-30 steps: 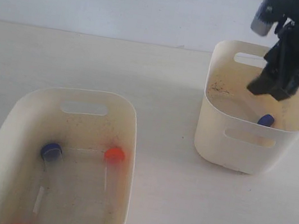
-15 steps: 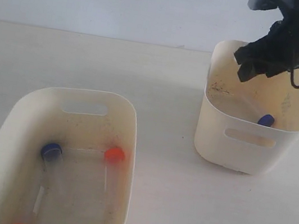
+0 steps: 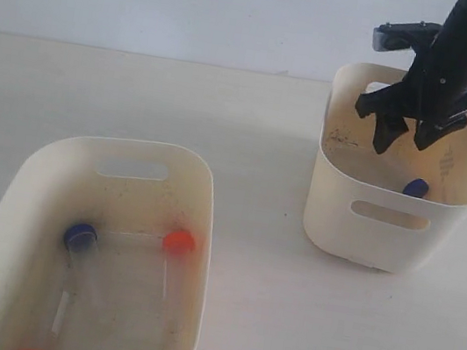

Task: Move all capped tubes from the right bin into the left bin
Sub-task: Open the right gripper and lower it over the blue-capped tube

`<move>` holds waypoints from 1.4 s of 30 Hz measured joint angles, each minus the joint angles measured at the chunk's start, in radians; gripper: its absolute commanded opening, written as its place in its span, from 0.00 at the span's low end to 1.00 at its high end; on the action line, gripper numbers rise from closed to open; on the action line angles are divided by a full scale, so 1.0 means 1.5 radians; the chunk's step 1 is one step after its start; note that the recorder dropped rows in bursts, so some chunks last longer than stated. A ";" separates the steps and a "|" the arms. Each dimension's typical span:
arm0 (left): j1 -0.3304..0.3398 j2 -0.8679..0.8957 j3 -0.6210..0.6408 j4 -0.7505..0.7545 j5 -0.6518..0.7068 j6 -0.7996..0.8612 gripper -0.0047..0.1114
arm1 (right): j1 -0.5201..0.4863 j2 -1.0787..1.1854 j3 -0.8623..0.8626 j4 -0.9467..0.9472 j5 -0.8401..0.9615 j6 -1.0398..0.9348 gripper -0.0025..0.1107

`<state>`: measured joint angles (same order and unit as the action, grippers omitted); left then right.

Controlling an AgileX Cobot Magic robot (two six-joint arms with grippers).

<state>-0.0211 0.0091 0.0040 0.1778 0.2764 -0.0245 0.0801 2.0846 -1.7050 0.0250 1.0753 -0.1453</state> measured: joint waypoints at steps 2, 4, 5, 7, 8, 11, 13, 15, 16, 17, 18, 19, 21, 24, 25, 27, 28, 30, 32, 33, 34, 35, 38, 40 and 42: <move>0.000 0.000 0.000 0.000 0.000 0.000 0.08 | 0.000 0.007 0.000 -0.013 -0.001 0.001 0.53; 0.000 0.000 0.000 0.000 0.000 0.000 0.08 | 0.000 0.012 0.000 -0.017 -0.007 0.003 0.53; 0.000 0.000 0.000 0.000 0.000 0.000 0.08 | 0.000 0.015 0.000 -0.017 -0.014 0.005 0.53; 0.000 0.000 0.000 0.000 0.000 0.000 0.08 | 0.000 0.020 -0.002 -0.017 -0.021 0.006 0.53; 0.000 0.000 0.000 0.000 0.000 0.000 0.08 | 0.000 0.024 -0.003 -0.017 -0.028 0.007 0.53; 0.000 0.000 0.000 0.000 0.000 0.000 0.08 | 0.000 0.033 -0.003 -0.021 -0.041 0.010 0.53; 0.000 0.000 0.000 0.000 0.000 0.000 0.08 | 0.000 0.038 -0.005 -0.026 -0.050 0.010 0.53; 0.000 0.000 0.000 0.000 0.000 0.000 0.08 | 0.000 0.041 -0.005 -0.034 -0.055 0.013 0.53; 0.000 0.000 0.000 0.000 0.000 0.000 0.08 | 0.000 0.042 -0.005 -0.035 -0.058 0.013 0.53; 0.000 0.000 0.000 0.000 0.000 0.000 0.08 | 0.000 0.043 -0.006 -0.038 -0.058 0.013 0.53; 0.000 0.000 0.000 0.000 0.000 0.000 0.08 | 0.000 0.046 -0.007 -0.041 -0.058 0.013 0.53; 0.000 0.000 0.000 0.000 0.000 0.000 0.08 | 0.000 0.047 -0.009 -0.044 -0.059 0.013 0.53; 0.000 0.000 0.000 0.000 0.000 0.000 0.08 | 0.000 0.048 -0.011 -0.045 -0.059 0.013 0.53; 0.000 0.000 0.000 0.000 0.000 0.000 0.08 | 0.000 0.049 -0.011 -0.047 -0.057 0.012 0.53; 0.000 0.000 0.000 0.000 0.000 0.000 0.08 | 0.000 0.049 -0.011 -0.047 -0.057 0.011 0.53; 0.000 0.000 0.000 0.000 0.000 0.000 0.08 | 0.000 0.046 -0.011 -0.044 -0.055 0.011 0.53; 0.000 0.000 0.000 0.000 0.000 0.000 0.08 | 0.000 0.043 -0.011 -0.042 -0.053 0.011 0.53; 0.000 0.000 0.000 0.000 0.000 0.000 0.08 | 0.000 0.035 -0.011 -0.040 -0.048 0.011 0.53; 0.000 0.000 0.000 0.000 0.000 0.000 0.08 | 0.000 0.021 -0.011 -0.040 -0.047 0.011 0.53; 0.000 0.000 0.000 0.000 0.000 0.000 0.08 | 0.000 0.012 -0.011 -0.042 -0.046 0.011 0.53; 0.000 0.000 0.000 0.000 0.000 0.000 0.08 | 0.000 0.005 -0.011 -0.043 -0.046 0.011 0.53; 0.000 0.000 0.000 0.000 0.000 0.000 0.08 | 0.000 -0.003 -0.011 -0.044 -0.045 0.011 0.53; 0.000 0.000 0.000 0.000 0.000 0.000 0.08 | 0.000 -0.013 -0.012 -0.046 -0.042 0.012 0.53; 0.000 0.000 0.000 0.000 0.000 0.000 0.08 | 0.000 -0.013 -0.012 -0.046 -0.037 0.015 0.53; 0.000 0.000 0.000 0.000 0.000 0.000 0.08 | 0.003 -0.013 -0.012 -0.046 -0.032 0.020 0.53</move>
<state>-0.0211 0.0091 0.0040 0.1778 0.2764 -0.0245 0.0839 2.0651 -1.7231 -0.0435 1.0267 -0.1150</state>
